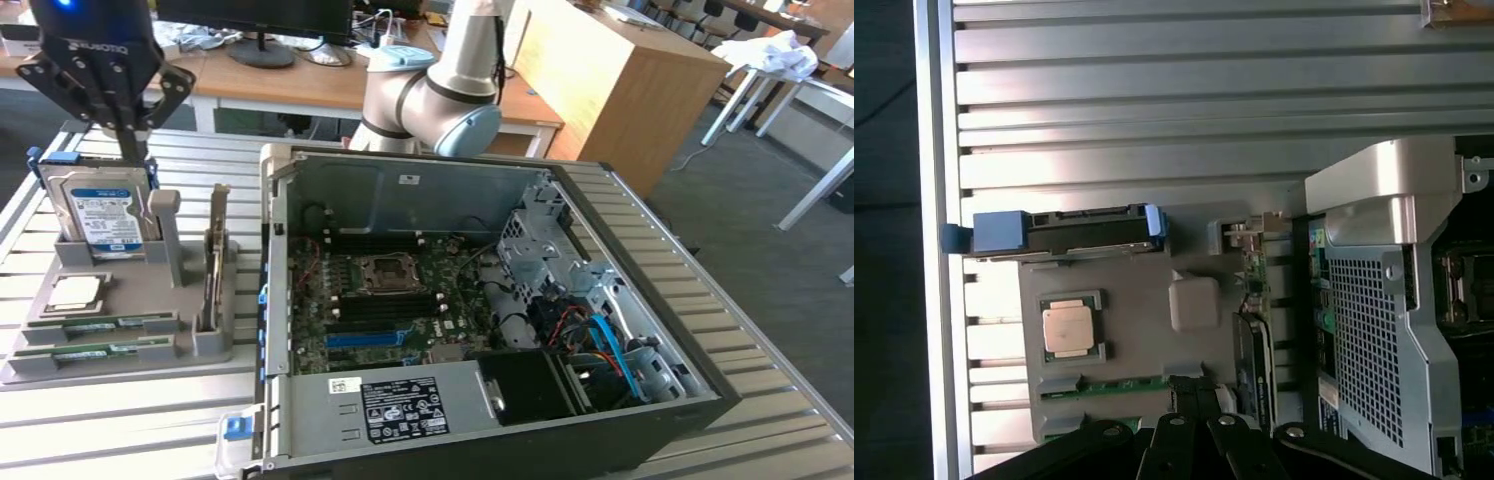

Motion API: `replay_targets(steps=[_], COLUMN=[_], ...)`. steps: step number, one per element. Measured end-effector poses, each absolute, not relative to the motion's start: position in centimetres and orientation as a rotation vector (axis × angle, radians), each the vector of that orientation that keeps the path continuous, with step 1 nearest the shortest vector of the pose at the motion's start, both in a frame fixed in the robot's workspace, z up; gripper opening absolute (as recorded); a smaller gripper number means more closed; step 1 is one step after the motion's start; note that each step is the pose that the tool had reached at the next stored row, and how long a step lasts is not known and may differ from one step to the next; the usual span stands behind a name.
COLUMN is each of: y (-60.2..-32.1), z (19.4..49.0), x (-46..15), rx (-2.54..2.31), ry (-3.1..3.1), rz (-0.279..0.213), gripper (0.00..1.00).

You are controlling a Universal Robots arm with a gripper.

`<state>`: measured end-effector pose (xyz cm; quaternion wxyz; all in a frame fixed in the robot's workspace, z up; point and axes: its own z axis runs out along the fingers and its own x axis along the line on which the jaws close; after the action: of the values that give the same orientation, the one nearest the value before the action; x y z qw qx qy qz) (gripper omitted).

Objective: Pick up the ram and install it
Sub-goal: 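Reach for the ram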

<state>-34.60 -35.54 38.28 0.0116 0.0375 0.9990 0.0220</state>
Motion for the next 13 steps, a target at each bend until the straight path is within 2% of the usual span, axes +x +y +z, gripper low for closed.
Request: replay_targets(steps=[13], y=[-35.2], z=[38.1], x=[-37.0], rx=[0.117], ry=[3.116], rz=[0.069], gripper=[0.1])
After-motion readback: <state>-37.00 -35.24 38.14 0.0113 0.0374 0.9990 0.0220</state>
